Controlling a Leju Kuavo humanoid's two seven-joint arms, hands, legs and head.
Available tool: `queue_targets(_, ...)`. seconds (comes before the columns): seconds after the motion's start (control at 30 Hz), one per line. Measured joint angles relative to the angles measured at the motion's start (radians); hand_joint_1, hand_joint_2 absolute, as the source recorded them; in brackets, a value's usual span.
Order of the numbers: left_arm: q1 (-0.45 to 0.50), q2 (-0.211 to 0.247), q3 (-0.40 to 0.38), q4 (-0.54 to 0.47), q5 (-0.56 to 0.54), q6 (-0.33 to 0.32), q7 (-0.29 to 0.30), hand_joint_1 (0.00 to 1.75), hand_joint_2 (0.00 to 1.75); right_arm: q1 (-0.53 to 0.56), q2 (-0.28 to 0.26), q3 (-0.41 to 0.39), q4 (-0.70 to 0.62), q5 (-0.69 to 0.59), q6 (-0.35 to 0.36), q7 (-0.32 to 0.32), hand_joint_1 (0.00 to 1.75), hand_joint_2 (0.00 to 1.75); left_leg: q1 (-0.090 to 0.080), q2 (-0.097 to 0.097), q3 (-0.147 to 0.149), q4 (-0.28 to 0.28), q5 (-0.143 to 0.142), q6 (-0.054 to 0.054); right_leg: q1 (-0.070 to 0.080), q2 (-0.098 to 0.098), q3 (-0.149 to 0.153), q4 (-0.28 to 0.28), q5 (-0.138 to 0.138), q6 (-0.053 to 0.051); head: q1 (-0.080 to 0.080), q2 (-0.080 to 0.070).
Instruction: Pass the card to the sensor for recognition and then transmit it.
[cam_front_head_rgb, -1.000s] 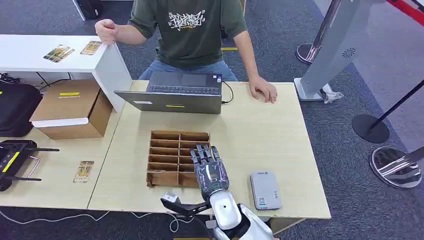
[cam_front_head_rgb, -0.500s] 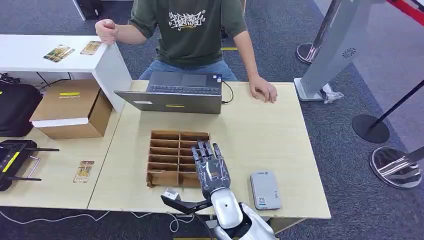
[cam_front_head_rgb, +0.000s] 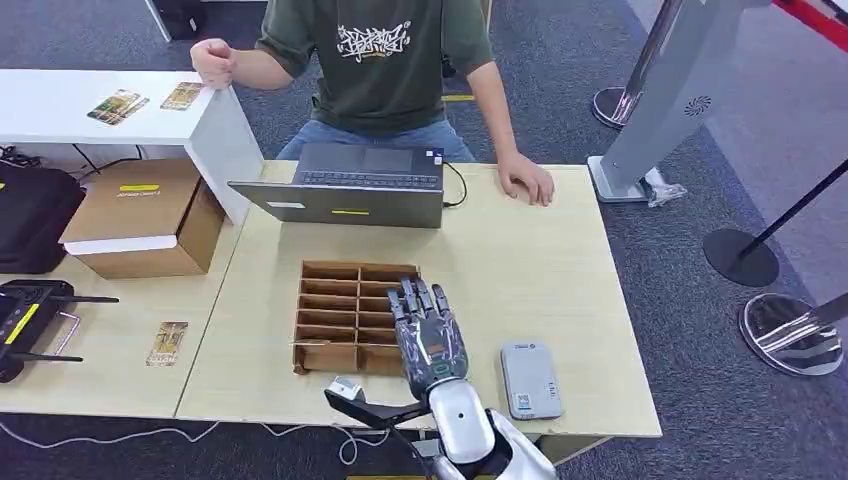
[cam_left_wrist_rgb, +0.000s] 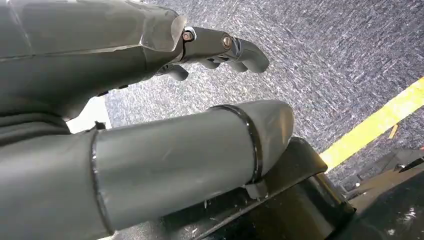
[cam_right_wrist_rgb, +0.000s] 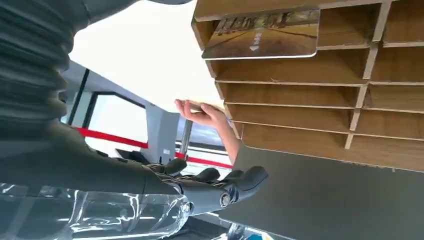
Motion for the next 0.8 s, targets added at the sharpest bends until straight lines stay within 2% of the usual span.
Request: queue_targets(0.8,0.0,0.0,-0.002,0.0,0.0,0.0,0.002,0.0,0.0,0.008,0.0,-0.004,0.023,-0.003,0.001,-0.016,0.0,1.75,0.0,0.0,0.0,0.0,0.0,0.0,0.0,0.0,0.0,0.0,0.0,0.0,0.0,0.0)
